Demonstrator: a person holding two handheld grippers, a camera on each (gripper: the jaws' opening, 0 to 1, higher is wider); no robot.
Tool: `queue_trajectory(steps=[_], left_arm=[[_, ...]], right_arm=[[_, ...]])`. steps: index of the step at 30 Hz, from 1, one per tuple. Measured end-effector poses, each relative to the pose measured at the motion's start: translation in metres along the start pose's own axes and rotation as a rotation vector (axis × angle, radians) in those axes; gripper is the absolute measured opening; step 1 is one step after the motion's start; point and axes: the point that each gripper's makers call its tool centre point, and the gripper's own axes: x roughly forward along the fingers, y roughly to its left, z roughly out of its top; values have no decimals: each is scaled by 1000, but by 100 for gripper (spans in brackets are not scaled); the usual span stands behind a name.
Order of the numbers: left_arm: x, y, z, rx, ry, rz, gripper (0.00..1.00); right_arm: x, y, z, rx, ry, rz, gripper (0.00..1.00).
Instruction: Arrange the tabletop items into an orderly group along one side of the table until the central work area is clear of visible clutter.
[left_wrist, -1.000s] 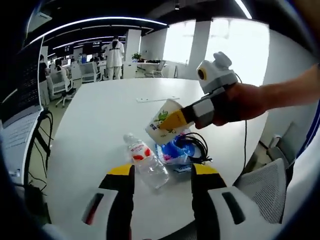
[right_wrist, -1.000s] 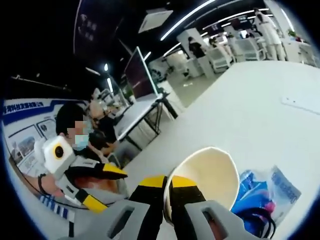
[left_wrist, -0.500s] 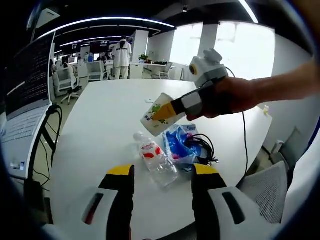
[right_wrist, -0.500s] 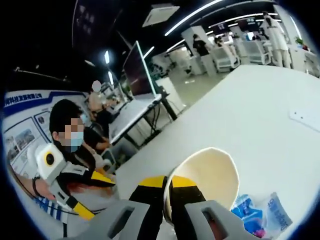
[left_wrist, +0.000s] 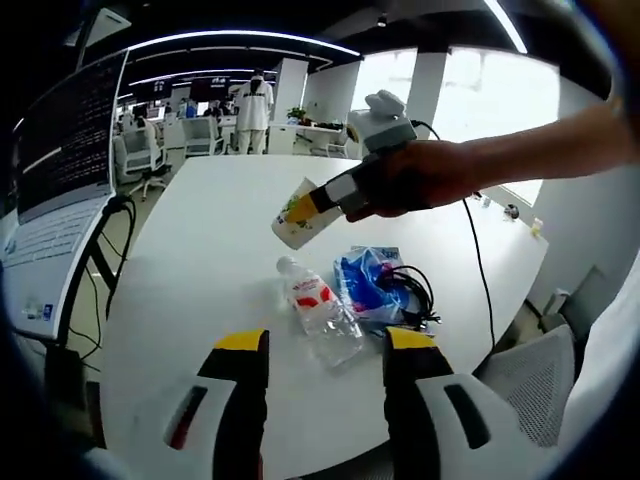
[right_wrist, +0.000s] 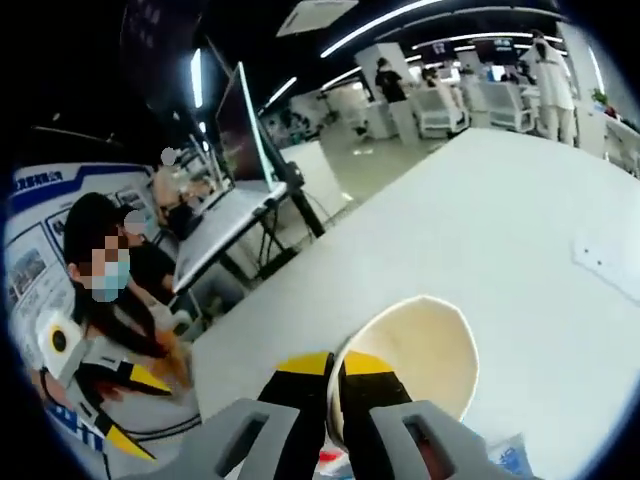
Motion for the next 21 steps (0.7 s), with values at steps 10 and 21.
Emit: queue_trajectory(steps=[10, 21], left_arm=[[1, 4, -4, -12, 10, 1, 44], [2, 6, -6, 6, 29, 12, 44]], right_arm=[[6, -20, -3, -110, 98, -94, 0], [20, -32, -17, -312, 250, -110, 0]])
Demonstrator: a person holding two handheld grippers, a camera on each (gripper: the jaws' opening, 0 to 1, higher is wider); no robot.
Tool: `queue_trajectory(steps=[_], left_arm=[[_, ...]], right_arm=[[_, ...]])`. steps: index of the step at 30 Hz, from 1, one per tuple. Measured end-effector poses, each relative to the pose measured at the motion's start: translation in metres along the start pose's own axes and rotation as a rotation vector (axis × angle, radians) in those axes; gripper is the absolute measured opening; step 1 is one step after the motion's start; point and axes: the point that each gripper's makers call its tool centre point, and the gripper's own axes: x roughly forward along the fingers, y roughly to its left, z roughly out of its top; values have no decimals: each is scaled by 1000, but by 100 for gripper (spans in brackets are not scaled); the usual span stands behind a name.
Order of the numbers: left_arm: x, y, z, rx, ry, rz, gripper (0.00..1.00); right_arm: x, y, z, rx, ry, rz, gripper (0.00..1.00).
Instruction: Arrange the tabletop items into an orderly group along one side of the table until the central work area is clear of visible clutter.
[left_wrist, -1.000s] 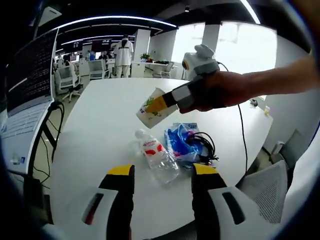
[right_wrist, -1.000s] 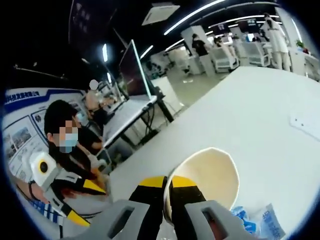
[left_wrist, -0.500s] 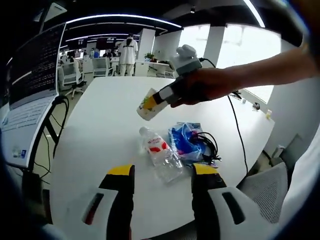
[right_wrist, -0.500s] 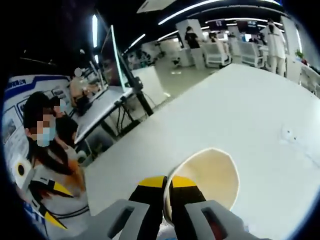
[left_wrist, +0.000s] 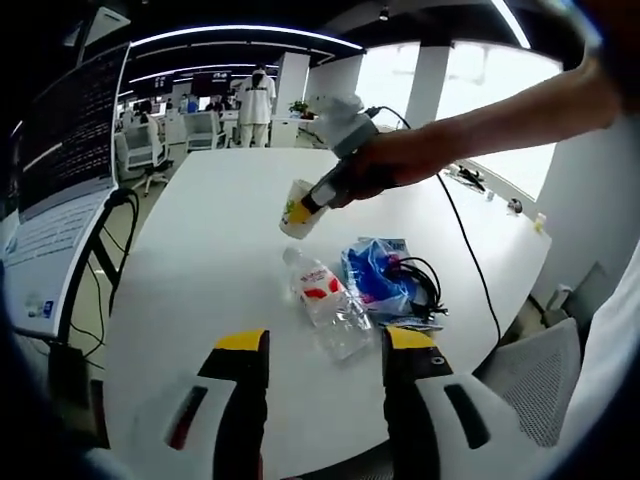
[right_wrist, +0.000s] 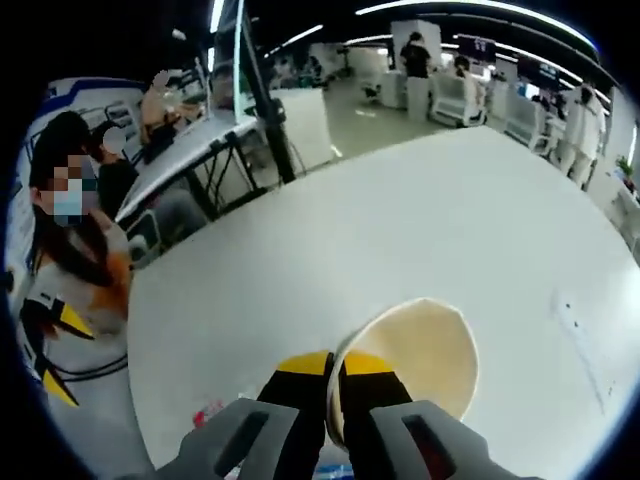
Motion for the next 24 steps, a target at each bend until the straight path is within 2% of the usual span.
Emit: queue_trajectory(steps=[7, 12, 24], left_arm=[[-1, -1, -1, 8, 9, 6, 44], [0, 0, 0, 9, 8, 7, 44], [-1, 1, 0, 7, 9, 9, 43]], right_arm=[[18, -22, -6, -78, 81, -5, 0], [29, -37, -7, -131, 112, -23, 0], [46, -47, -17, -159, 159, -19, 0]])
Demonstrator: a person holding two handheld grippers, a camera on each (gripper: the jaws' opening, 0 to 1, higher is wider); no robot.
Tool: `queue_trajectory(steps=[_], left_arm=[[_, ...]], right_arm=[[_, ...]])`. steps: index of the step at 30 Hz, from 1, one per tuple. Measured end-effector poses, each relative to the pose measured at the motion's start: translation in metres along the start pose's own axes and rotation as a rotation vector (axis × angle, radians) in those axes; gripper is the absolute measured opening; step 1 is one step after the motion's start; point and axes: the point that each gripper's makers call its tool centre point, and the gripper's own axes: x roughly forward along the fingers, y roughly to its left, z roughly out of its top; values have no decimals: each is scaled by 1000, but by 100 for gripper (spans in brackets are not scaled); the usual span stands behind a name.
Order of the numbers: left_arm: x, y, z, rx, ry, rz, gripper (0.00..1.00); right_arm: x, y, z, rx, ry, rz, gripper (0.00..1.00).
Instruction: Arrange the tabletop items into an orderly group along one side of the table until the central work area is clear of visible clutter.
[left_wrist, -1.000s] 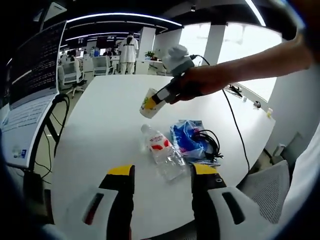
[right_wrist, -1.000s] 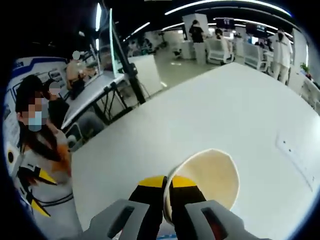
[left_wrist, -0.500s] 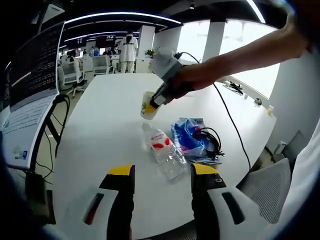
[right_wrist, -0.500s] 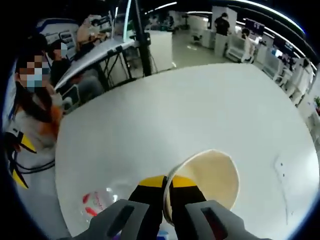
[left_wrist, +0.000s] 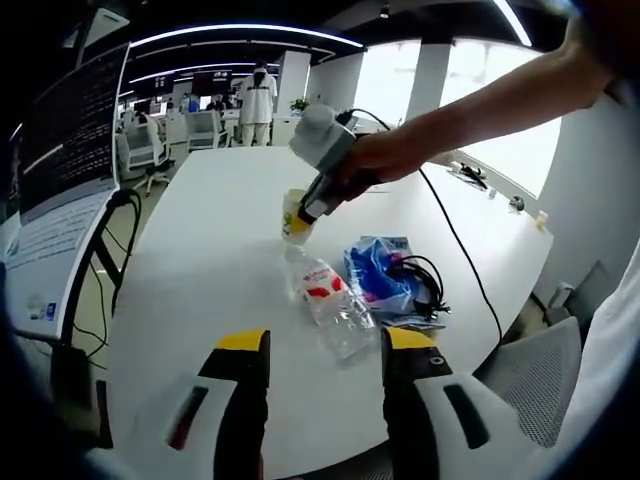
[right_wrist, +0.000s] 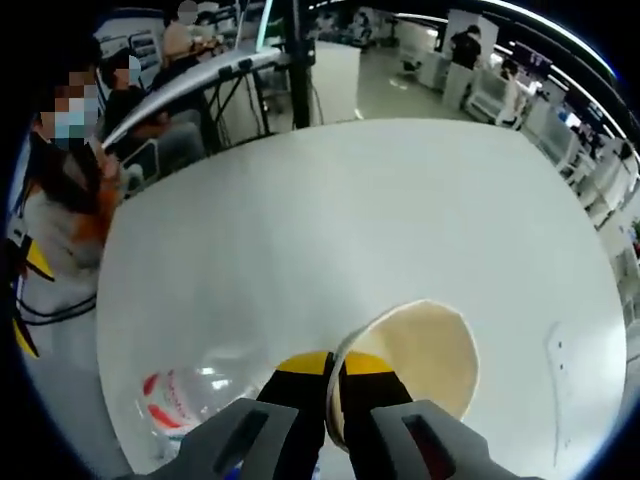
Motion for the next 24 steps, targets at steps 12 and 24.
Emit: queue_trajectory(steps=[12, 24], left_arm=[[-1, 0, -3, -11, 2, -2, 43], [1, -2, -1, -6, 2, -10, 43]], right_arm=[[6, 0, -6, -24, 25, 0, 0], [2, 4, -3, -54, 17, -3, 1]])
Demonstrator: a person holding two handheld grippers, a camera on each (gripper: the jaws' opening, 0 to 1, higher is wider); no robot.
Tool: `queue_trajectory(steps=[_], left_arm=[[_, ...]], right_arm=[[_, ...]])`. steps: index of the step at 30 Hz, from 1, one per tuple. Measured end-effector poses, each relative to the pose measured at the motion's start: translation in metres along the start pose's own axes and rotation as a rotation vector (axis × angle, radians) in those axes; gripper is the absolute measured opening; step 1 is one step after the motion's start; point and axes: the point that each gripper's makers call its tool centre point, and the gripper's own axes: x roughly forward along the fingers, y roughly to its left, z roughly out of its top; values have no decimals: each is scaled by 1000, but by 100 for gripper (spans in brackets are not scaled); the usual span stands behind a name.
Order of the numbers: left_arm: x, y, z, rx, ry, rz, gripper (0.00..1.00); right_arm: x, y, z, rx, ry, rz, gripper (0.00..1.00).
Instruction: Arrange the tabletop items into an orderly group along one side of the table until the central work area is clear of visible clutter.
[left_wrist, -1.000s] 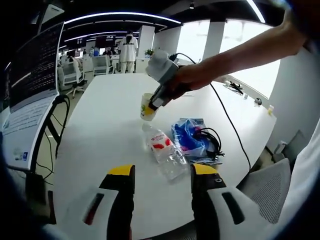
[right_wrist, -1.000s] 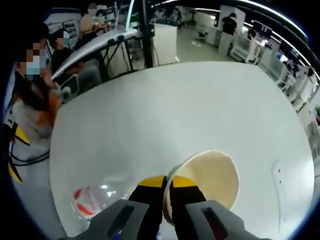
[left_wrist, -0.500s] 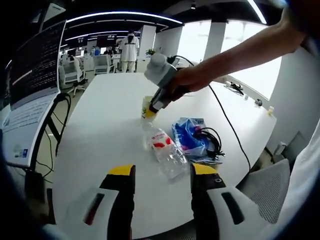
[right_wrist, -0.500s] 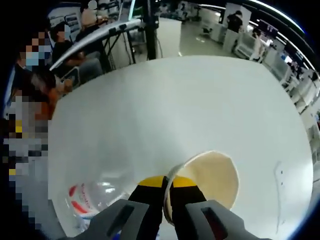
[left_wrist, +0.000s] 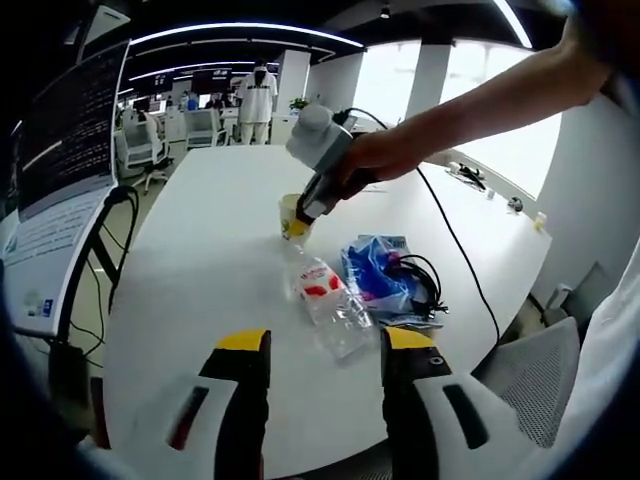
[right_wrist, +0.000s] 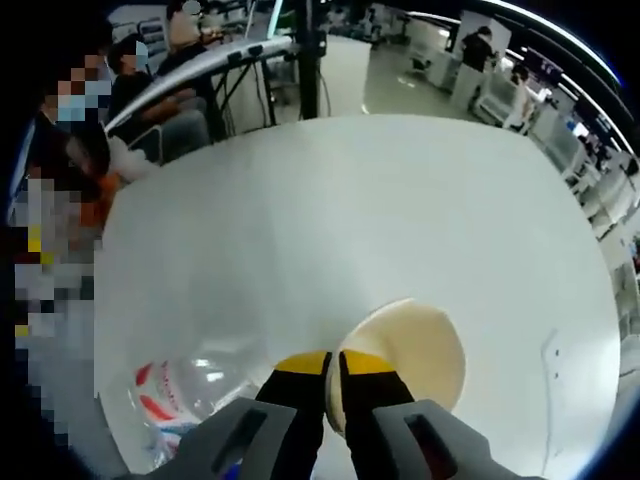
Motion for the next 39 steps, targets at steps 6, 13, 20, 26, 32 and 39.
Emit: queue_trajectory(steps=[6, 13, 20, 26, 32, 39], left_arm=[[-1, -1, 3, 2, -5, -1, 43], [-1, -5, 3, 3, -8, -4, 43], [2, -16, 2, 6, -2, -20, 43], [2, -23, 6, 3, -9, -27, 42], [2, -28, 3, -5, -4, -33, 42], [0, -38, 10, 18, -9, -34, 42]], right_arm=[[-6, 3, 3, -10, -5, -8, 4], [-19, 4, 7, -21, -14, -21, 8], [-26, -1, 4, -19, -16, -29, 14], [-44, 6, 14, 28, -72, -32, 14], [-57, 9, 18, 24, -108, -35, 16], [-72, 13, 18, 57, -147, -30, 18]])
